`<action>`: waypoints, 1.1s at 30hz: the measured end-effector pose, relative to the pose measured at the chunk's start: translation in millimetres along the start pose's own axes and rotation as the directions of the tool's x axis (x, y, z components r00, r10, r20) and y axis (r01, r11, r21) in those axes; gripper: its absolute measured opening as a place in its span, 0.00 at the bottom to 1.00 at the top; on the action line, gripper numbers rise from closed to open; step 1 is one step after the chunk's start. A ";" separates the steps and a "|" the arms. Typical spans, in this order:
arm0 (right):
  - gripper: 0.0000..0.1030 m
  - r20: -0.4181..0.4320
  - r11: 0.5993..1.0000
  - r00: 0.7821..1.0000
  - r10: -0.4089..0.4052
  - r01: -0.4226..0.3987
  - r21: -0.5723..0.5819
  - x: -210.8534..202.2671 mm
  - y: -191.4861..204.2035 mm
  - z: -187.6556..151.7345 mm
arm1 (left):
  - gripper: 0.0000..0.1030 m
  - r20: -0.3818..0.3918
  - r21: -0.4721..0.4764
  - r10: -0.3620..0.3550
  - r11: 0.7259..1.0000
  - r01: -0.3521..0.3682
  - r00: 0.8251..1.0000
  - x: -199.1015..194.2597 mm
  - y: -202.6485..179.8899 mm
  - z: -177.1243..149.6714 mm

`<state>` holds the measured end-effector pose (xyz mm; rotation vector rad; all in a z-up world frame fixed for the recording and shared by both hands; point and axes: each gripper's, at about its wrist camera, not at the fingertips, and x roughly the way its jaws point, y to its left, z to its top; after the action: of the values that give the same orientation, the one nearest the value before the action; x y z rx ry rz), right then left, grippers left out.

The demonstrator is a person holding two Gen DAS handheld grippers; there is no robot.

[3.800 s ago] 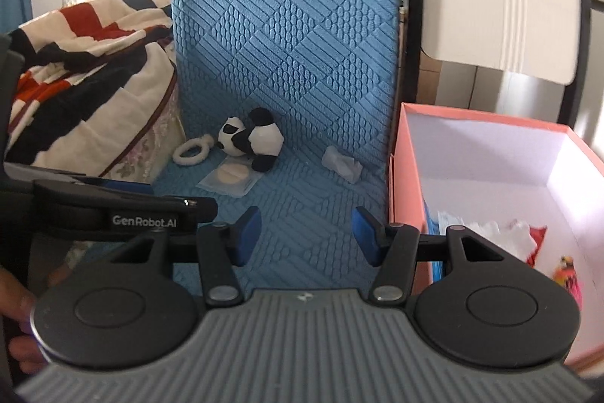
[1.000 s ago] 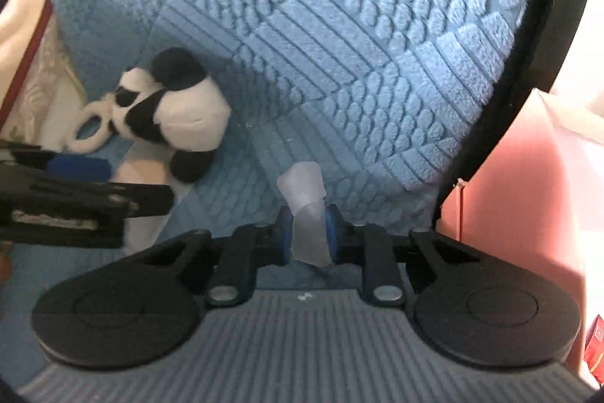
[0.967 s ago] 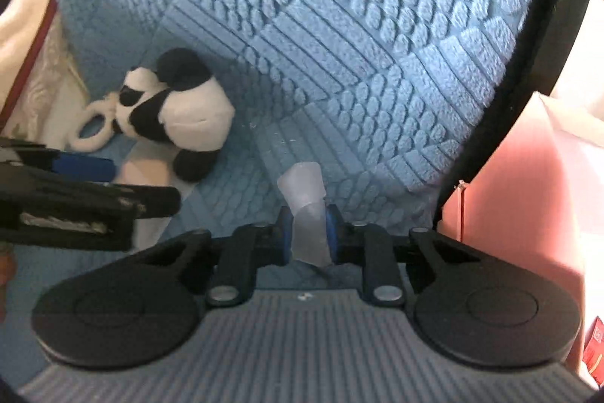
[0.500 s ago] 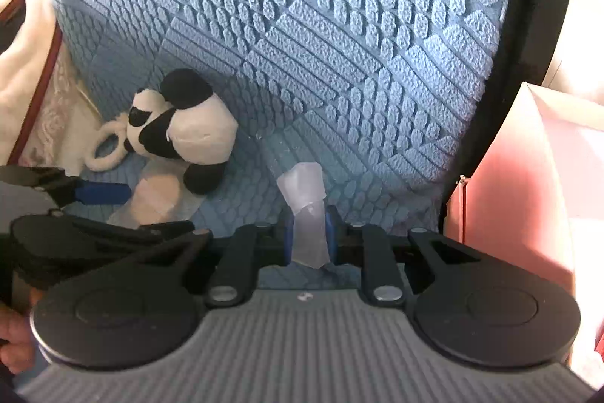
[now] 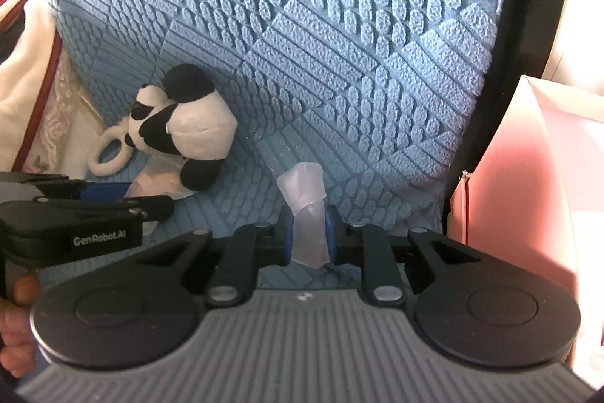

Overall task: Organize soft objects
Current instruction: 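Grasp the clear plastic packet with the right tool while the left tool grasps the bagged sponge pad, then lift the plastic packet with the right tool while the left tool lifts the sponge bag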

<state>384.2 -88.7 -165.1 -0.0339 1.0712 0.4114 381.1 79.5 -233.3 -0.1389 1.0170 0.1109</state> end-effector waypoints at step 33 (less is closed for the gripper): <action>0.21 0.046 0.998 0.999 -0.015 0.012 0.064 -63.0 23.6 -50.0 | 0.40 0.039 -0.131 -0.096 0.986 0.100 0.995 -88.4 -1.0 -62.2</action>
<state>308.0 -97.6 -131.4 0.0251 1.0372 0.3642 283.0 65.7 -190.1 -0.3073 0.9682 0.0906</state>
